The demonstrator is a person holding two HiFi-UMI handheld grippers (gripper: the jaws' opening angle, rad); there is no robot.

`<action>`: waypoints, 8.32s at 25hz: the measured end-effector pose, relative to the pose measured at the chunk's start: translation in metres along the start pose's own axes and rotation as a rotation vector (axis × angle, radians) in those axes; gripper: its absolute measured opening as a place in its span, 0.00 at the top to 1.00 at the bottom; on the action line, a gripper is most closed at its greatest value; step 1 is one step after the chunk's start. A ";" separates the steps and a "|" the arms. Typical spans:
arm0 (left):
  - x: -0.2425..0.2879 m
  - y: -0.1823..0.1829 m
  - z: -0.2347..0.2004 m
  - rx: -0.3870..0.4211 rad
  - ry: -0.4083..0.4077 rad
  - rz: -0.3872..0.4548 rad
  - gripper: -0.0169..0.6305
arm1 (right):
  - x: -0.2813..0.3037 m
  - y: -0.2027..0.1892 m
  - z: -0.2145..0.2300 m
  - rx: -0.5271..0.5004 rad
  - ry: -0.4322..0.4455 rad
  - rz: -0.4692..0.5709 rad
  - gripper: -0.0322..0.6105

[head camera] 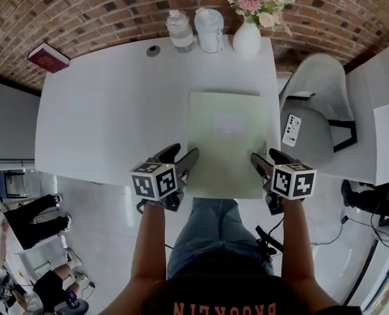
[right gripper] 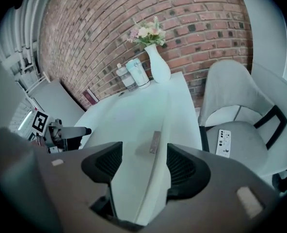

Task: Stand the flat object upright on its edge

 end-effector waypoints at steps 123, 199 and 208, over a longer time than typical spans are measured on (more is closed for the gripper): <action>-0.069 0.154 0.041 0.310 -0.274 0.311 0.48 | -0.086 0.133 -0.068 -0.235 0.089 0.467 0.37; 0.030 0.237 0.001 0.640 0.104 0.127 0.46 | 0.012 0.227 -0.021 -0.472 -0.245 0.374 0.36; 0.042 0.244 -0.008 0.638 0.088 0.119 0.46 | 0.023 0.235 -0.014 -0.475 -0.250 0.355 0.36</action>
Point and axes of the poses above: the fingertips, and each gripper's own axes: x forward along the fingers, z to its right, y out of its top, the point moved 8 cm from there along -x, backward along the fingers, and after that the axes turned 13 degrees about -z, right-handed, at the moved point
